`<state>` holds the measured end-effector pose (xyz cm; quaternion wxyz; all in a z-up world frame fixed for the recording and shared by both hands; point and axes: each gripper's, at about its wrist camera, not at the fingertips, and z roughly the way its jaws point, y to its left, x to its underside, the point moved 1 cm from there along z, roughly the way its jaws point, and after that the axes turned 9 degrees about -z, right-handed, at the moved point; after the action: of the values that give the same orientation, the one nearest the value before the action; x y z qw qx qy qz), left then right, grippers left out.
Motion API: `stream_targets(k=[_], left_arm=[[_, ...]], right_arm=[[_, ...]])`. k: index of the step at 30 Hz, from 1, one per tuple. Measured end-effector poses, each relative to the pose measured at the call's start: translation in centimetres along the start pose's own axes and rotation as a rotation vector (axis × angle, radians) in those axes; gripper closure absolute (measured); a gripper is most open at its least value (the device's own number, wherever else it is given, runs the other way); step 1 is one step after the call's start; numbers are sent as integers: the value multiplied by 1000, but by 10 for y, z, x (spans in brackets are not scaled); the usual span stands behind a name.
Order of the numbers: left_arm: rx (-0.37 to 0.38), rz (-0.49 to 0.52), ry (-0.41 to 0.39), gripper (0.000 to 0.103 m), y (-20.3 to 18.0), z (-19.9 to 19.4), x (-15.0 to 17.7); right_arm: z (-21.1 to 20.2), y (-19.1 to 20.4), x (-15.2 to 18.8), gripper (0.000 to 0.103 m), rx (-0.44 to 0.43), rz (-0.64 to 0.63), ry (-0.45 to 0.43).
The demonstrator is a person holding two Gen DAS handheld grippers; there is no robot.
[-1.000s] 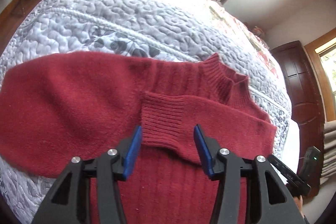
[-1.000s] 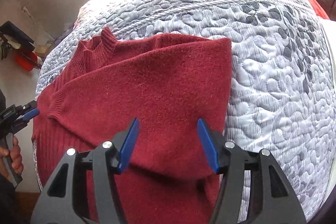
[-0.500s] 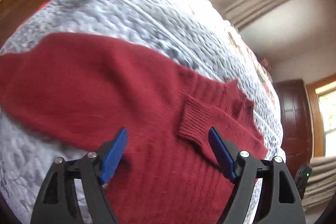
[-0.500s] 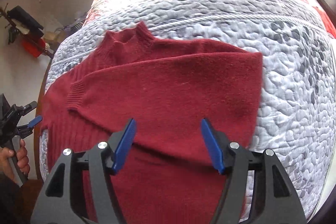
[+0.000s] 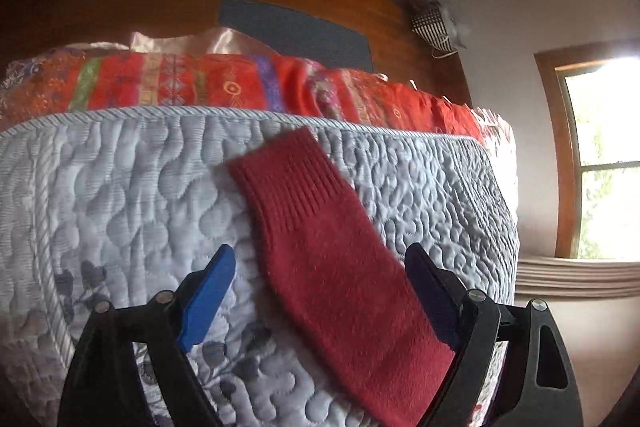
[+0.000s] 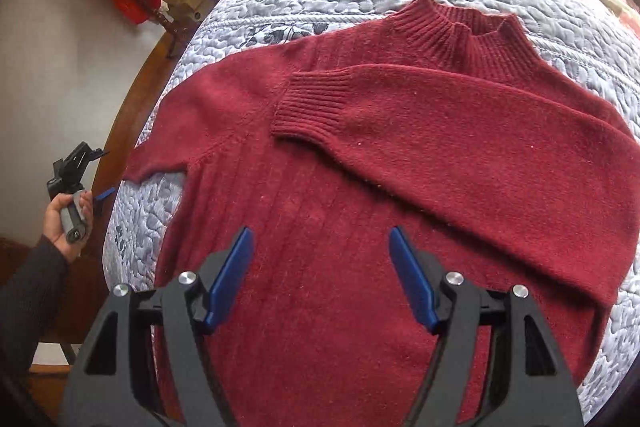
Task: Fold small clothes
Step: 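Grasp the cuff of the other sleeve with the left gripper and lift it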
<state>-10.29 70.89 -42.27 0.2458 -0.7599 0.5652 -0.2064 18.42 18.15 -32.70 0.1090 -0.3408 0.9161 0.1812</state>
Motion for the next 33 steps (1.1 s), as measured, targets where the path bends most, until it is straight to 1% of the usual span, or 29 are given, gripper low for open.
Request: stream_targets(k=[2,4,7,11,13,14,15,16,17,18,20,24,25,27,29,31,33], left_arm=[[-17,-36,21,16,8,15,-12],[-19,-73,33,16,13,25,-18],[-13,-72,37,16,11,35,-18],[-48,-52,46,18,9,48,-18],[-61,-52,42,25,9,51,-19],[-67,-46,42,35,9,53,-19],[-76,-36,44,49,8,54,-19],[-82,-25,48,56,6,54,-19],[-86,-19,52,67,6,56,-19],[-84,-15,50,80,5,54,-18],[-83,6,38,94,2,52,-17],[-61,54,-14,95,-11,37,-14],[-55,70,-25,95,-17,31,-11],[-16,120,-59,95,-37,12,-3],[39,221,-96,95,-67,-14,15],[103,355,-124,95,-106,-46,47],[150,501,-152,95,-144,-75,88]], right_arm=[[2,3,1,32,2,-3,12],[5,5,2,31,7,-7,21],[8,4,1,30,8,-3,27],[12,-1,2,30,7,6,34],[12,-3,3,30,4,13,33],[12,-3,5,30,3,13,32],[12,-3,6,30,3,13,33],[12,-4,8,30,3,13,34],[12,-5,10,30,4,16,38],[12,-6,12,30,5,19,43],[11,-8,15,30,7,28,44],[5,-9,19,30,5,42,36],[3,-9,19,30,4,41,33],[-2,-8,20,30,3,40,24],[-8,-8,21,30,1,46,10],[-13,-10,23,30,-3,57,3],[-16,-16,24,30,-25,88,1]])
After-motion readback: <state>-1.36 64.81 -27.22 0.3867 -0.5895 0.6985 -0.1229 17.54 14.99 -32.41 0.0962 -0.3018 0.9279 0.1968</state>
